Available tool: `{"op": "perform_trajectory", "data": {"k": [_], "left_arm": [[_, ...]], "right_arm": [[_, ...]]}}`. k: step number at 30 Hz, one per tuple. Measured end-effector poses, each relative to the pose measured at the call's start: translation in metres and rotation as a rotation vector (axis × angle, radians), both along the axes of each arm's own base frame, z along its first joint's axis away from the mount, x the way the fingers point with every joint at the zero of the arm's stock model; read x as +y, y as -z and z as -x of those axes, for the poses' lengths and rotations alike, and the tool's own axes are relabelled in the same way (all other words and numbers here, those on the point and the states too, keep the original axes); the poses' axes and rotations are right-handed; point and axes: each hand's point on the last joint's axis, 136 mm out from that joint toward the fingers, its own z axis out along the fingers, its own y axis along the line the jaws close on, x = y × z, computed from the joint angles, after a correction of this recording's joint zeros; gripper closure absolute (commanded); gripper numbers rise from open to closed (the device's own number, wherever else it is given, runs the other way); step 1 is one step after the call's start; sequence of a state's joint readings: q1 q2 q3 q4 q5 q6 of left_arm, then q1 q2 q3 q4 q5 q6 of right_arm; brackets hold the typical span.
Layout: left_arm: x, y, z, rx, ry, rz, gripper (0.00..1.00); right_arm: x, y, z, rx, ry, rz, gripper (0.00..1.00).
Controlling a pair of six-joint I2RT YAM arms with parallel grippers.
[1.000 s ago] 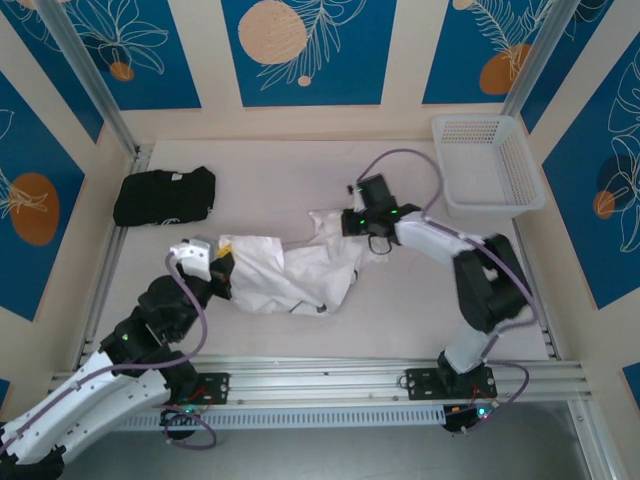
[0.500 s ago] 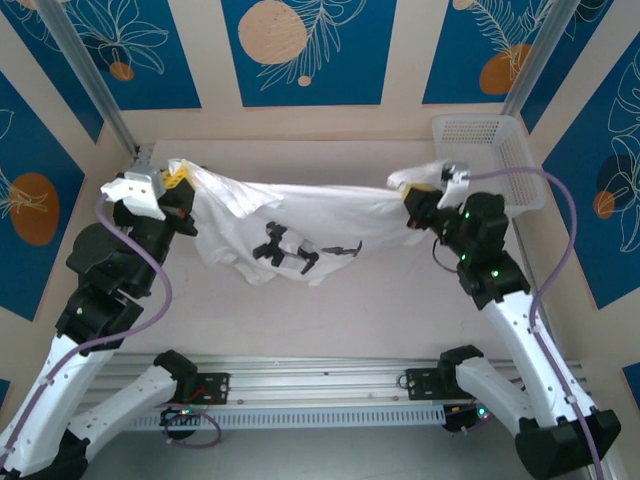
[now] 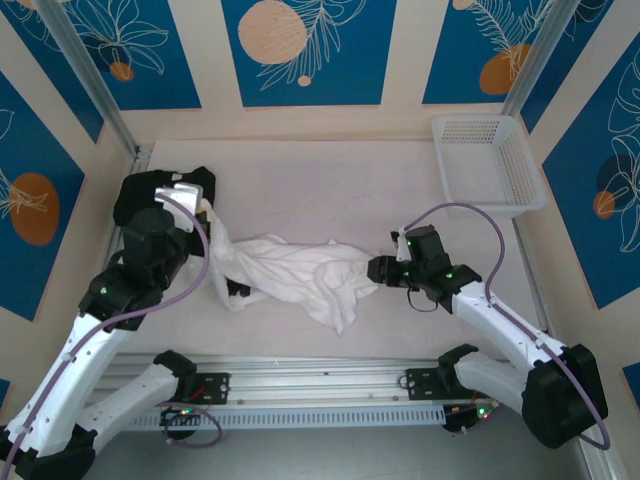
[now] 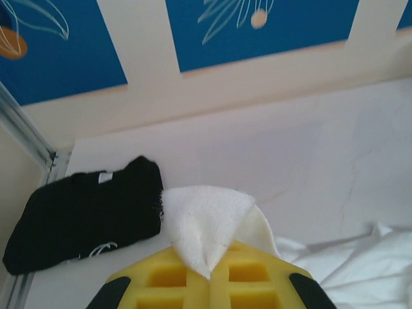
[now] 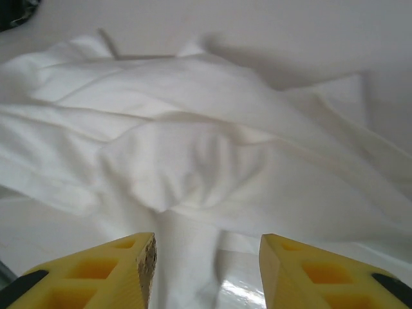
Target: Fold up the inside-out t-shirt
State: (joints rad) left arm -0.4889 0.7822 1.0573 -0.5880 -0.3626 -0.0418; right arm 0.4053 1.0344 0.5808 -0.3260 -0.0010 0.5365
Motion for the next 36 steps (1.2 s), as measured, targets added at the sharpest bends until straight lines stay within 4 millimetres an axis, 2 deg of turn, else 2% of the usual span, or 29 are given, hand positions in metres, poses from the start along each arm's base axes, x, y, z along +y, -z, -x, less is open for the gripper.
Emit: {"op": "perform_trajectory", "data": {"k": [2,4,10,13,17,19,21,22,25,28,32,36], "left_arm": [[0.000,0.010,0.001,0.023,0.003,-0.010,1.00],[-0.001,0.015,0.001,0.032,0.010,-0.012,1.00],[-0.004,0.021,0.001,0.045,0.024,-0.009,1.00],[-0.005,0.024,0.001,0.053,0.031,-0.006,1.00],[-0.005,0.024,0.001,0.052,0.037,0.002,1.00],[-0.006,0.023,0.001,0.051,0.042,0.006,1.00],[-0.005,0.023,0.003,0.048,0.045,0.009,1.00],[-0.005,0.023,0.003,0.047,0.046,0.010,1.00],[-0.003,0.023,0.003,0.045,0.043,0.003,1.00],[0.002,0.023,0.002,0.042,0.022,-0.010,1.00],[0.020,0.023,0.001,0.049,-0.044,-0.030,1.00],[0.040,0.010,0.004,0.024,-0.115,-0.037,1.00]], "right_arm": [[-0.001,0.012,0.002,0.054,0.010,0.005,0.53],[0.007,0.023,0.009,0.109,-0.013,0.004,0.55],[0.063,0.042,0.057,0.185,-0.248,-0.009,0.54],[0.082,0.047,0.070,0.184,-0.336,0.032,0.51],[0.097,0.055,0.063,0.143,-0.372,0.177,0.46],[0.104,0.060,0.055,0.116,-0.375,0.273,0.47],[0.108,0.065,0.046,0.090,-0.374,0.367,0.57],[0.109,0.068,0.042,0.077,-0.369,0.414,0.64],[0.101,0.068,0.031,0.038,-0.348,0.515,0.80],[0.085,0.056,0.016,0.014,-0.301,0.525,0.90],[0.052,0.026,-0.020,-0.015,-0.159,0.451,0.93],[0.020,0.005,-0.045,-0.017,-0.037,0.299,0.94]]}}
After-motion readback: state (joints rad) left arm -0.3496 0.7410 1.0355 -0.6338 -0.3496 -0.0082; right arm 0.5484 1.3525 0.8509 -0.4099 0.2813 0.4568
